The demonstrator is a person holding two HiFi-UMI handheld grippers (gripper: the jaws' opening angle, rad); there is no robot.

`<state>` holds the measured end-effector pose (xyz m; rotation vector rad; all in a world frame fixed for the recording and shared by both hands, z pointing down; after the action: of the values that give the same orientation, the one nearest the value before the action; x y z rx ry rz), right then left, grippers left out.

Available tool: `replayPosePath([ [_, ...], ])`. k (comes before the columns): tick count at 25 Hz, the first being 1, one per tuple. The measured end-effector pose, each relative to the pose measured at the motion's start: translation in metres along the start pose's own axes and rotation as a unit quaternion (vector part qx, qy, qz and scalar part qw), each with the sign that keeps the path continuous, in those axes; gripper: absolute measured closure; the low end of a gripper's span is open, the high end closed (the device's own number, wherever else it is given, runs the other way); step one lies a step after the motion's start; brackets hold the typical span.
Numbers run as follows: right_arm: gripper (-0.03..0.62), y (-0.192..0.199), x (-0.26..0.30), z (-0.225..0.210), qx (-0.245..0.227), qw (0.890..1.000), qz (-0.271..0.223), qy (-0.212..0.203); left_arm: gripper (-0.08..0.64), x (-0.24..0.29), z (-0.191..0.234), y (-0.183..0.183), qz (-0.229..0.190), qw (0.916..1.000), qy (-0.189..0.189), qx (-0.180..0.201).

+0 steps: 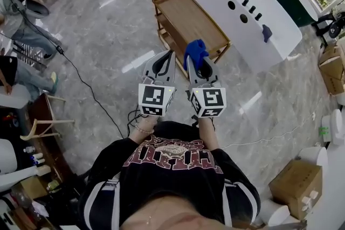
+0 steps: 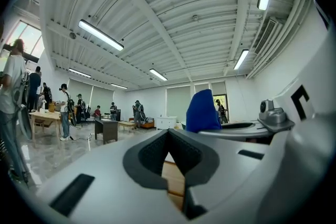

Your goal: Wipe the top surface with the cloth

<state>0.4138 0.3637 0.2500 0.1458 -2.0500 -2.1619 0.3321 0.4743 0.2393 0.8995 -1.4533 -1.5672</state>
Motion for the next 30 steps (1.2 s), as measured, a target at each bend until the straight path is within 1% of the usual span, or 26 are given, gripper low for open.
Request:
replayPosePath([
  [3, 0.503, 0.0, 0.018, 0.007, 0.001, 1.0, 0.004, 0.004, 0.512, 0.006, 0.019, 0.0, 0.002, 1.0, 0.002, 0.004],
  [6, 0.503, -0.001, 0.034, 0.017, 0.002, 1.0, 0.006, 0.005, 0.512, 0.008, 0.037, -0.002, 0.003, 0.9999, 0.009, -0.005],
  [10, 0.503, 0.0, 0.054, 0.031, 0.005, 1.0, 0.009, 0.008, 0.512, 0.008, 0.061, -0.002, 0.006, 0.9999, 0.014, -0.005],
  [15, 0.503, 0.002, 0.063, 0.042, 0.007, 1.0, 0.018, 0.014, 0.512, 0.005, 0.078, -0.001, 0.011, 0.9998, 0.015, -0.009],
  [23, 0.503, 0.004, 0.09, 0.033, 0.009, 1.0, 0.024, 0.007, 0.512, 0.024, 0.094, 0.0, 0.011, 0.9998, 0.007, -0.017],
  [30, 0.503, 0.007, 0.147, 0.004, 0.017, 0.999, 0.025, -0.012, 0.512, 0.078, 0.117, -0.003, 0.015, 0.9997, -0.009, -0.019],
])
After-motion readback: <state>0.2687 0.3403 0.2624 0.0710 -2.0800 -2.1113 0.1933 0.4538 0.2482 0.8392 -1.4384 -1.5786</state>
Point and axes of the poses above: the fingertips, and each gripper's own axes: x forward along the fingers, z to its left, y out of its underside, the point moved 8 cm from there along -x, backward along the fingers, and after that the axes turned 4 degrees about -x, right-handed, at the moved point
